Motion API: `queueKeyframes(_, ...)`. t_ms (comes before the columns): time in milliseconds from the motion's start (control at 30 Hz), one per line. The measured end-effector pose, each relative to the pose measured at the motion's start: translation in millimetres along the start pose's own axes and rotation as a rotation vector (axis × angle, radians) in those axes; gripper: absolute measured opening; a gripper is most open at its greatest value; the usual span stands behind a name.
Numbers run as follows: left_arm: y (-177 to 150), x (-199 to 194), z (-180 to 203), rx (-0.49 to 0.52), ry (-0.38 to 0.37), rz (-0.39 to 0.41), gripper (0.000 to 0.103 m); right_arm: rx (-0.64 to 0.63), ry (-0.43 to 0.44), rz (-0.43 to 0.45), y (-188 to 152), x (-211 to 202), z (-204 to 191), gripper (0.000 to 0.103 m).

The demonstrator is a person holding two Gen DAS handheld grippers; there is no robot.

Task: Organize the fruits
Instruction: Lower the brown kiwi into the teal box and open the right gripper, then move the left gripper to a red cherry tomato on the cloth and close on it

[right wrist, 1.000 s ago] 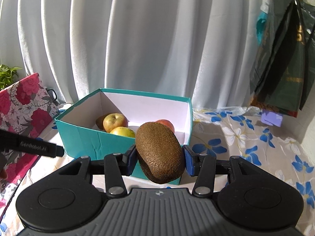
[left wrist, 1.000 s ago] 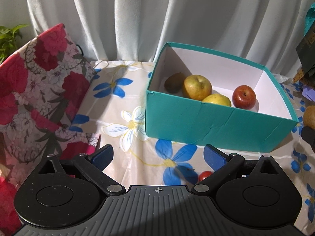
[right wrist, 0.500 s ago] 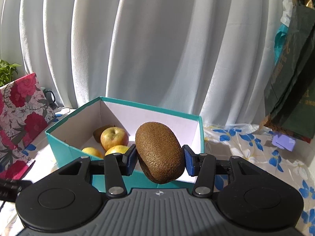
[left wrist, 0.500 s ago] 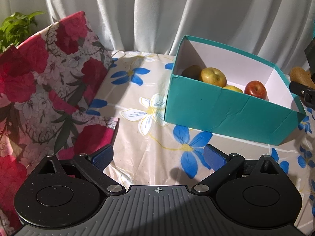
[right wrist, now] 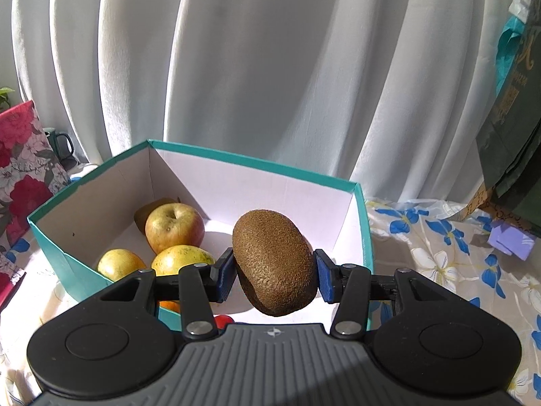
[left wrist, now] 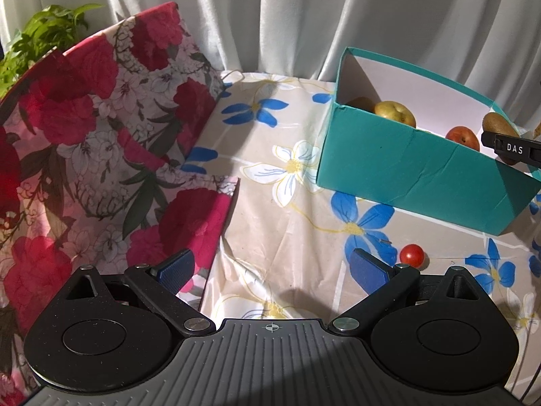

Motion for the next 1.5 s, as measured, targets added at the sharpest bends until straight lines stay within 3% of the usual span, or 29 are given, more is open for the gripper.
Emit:
queueKeyframes(300,-6,1,-6,0.0,0.017,-0.016,0.101,0.078,0.024,-0.055,-9,20,7,0.048)
queueKeyframes(700,-12,5,5,0.057,-0.008,-0.032,0.101,0.069,-0.004,-0.028,-8,15,11,0.048)
queueKeyframes(767,-14,5,8,0.074,-0.014,-0.034,0.101,0.067,-0.007,0.007,-5,6,10,0.054)
queueKeyframes(833,-15,6,12,0.092,-0.019,-0.032,0.101,0.06,-0.015,0.05,0,-7,9,0.077)
queueKeyframes(1033,-22,7,24,0.142,-0.05,-0.021,0.101,0.054,0.027,0.175,5,-63,3,0.099)
queueKeyframes(1200,-30,10,34,0.177,-0.081,-0.018,0.101,0.036,0.051,0.244,-9,-106,-7,0.103)
queueKeyframes(1367,-41,10,47,0.218,-0.124,-0.001,0.101,-0.031,0.025,0.239,-24,-124,-16,0.103)
queueKeyframes(1500,-48,10,54,0.242,-0.148,0.002,0.101,-0.007,0.011,0.225,-34,-133,-11,0.103)
Point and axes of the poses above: each gripper's, at about its wrist camera, not at the fingertips, and x roughly the way its jaws point, z to its right, y to its top, the point moved 5 cm from there along x, roughly the way its jaws point, and after that the axes turned 6 degrees about y, right-handed, at the moved point
